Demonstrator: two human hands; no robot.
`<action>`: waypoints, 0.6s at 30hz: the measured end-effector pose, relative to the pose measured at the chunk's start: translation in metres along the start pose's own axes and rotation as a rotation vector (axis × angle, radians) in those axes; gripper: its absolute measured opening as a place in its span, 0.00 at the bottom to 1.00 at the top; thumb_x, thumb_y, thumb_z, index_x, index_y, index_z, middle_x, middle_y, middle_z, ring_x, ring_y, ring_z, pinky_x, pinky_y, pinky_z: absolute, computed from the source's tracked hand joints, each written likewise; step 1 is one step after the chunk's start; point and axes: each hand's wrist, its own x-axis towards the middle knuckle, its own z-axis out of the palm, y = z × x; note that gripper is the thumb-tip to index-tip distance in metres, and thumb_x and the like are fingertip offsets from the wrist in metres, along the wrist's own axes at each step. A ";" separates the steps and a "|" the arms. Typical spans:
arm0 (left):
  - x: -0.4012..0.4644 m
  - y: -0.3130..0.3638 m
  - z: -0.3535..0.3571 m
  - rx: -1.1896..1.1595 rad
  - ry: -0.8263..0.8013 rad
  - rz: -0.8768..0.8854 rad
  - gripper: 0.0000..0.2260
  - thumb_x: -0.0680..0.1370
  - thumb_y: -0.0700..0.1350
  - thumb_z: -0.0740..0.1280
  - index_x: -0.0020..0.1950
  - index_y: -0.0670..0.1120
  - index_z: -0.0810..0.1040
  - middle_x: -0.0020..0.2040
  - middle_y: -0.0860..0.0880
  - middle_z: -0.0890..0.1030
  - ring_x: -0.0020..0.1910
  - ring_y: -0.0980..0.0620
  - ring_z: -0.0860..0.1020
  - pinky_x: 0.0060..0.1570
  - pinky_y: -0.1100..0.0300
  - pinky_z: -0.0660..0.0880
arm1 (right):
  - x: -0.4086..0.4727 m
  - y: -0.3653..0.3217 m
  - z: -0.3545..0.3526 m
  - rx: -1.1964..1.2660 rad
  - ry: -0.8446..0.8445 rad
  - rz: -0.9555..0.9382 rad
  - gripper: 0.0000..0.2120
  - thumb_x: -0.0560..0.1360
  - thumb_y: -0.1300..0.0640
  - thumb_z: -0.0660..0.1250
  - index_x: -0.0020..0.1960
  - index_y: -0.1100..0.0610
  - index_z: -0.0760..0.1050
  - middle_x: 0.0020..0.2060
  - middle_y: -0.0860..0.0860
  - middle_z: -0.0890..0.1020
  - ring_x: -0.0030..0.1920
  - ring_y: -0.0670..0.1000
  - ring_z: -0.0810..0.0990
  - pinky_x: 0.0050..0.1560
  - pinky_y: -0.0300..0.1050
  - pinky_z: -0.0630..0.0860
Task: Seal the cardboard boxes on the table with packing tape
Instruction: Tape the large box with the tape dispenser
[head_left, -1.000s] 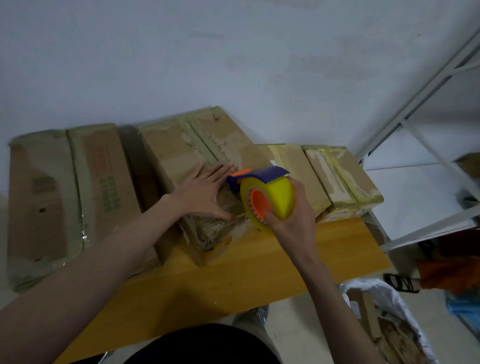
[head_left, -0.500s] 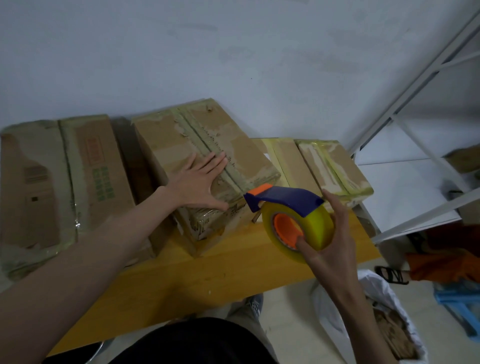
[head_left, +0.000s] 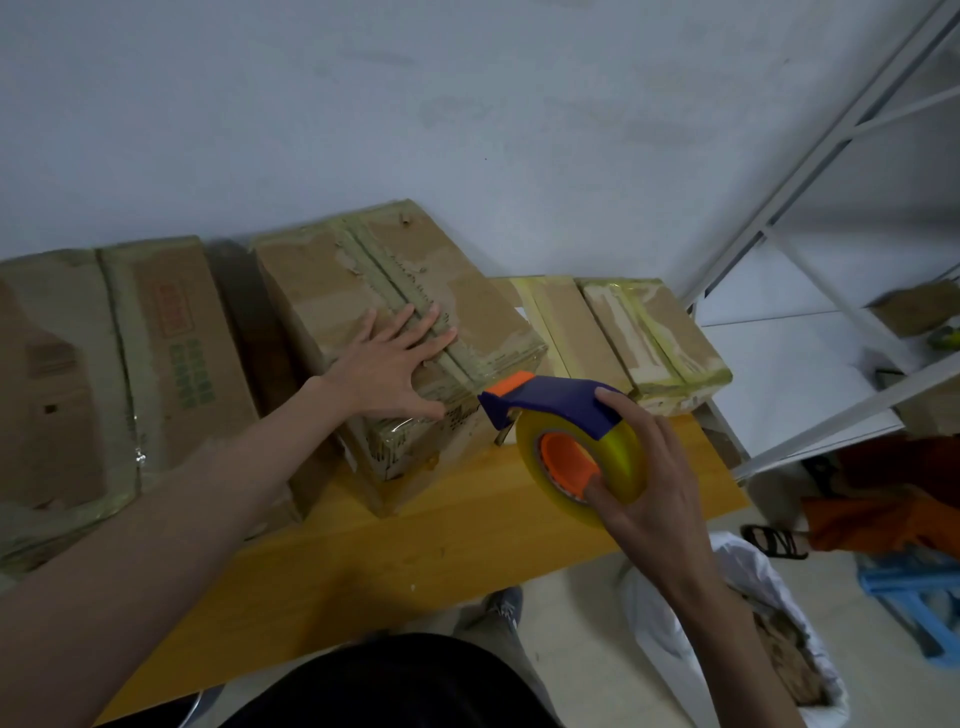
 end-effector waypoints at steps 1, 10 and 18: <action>0.000 0.000 0.000 -0.005 0.002 0.001 0.48 0.67 0.79 0.51 0.79 0.62 0.33 0.80 0.54 0.31 0.80 0.48 0.35 0.76 0.37 0.37 | -0.001 0.000 0.000 -0.012 -0.007 -0.003 0.31 0.72 0.43 0.65 0.75 0.40 0.65 0.60 0.45 0.73 0.59 0.37 0.71 0.54 0.26 0.66; -0.002 0.000 -0.001 -0.008 -0.012 0.001 0.48 0.66 0.78 0.49 0.79 0.62 0.33 0.79 0.54 0.30 0.79 0.49 0.34 0.76 0.38 0.37 | 0.020 -0.013 0.014 -0.203 -0.120 0.020 0.27 0.77 0.42 0.70 0.72 0.35 0.65 0.53 0.47 0.71 0.41 0.43 0.73 0.36 0.36 0.69; -0.002 -0.001 0.001 -0.022 0.015 0.008 0.47 0.66 0.80 0.48 0.79 0.63 0.35 0.80 0.55 0.31 0.80 0.49 0.35 0.76 0.38 0.36 | 0.045 -0.037 0.019 -0.401 -0.216 0.017 0.22 0.80 0.39 0.66 0.70 0.32 0.61 0.49 0.47 0.67 0.33 0.47 0.71 0.30 0.45 0.73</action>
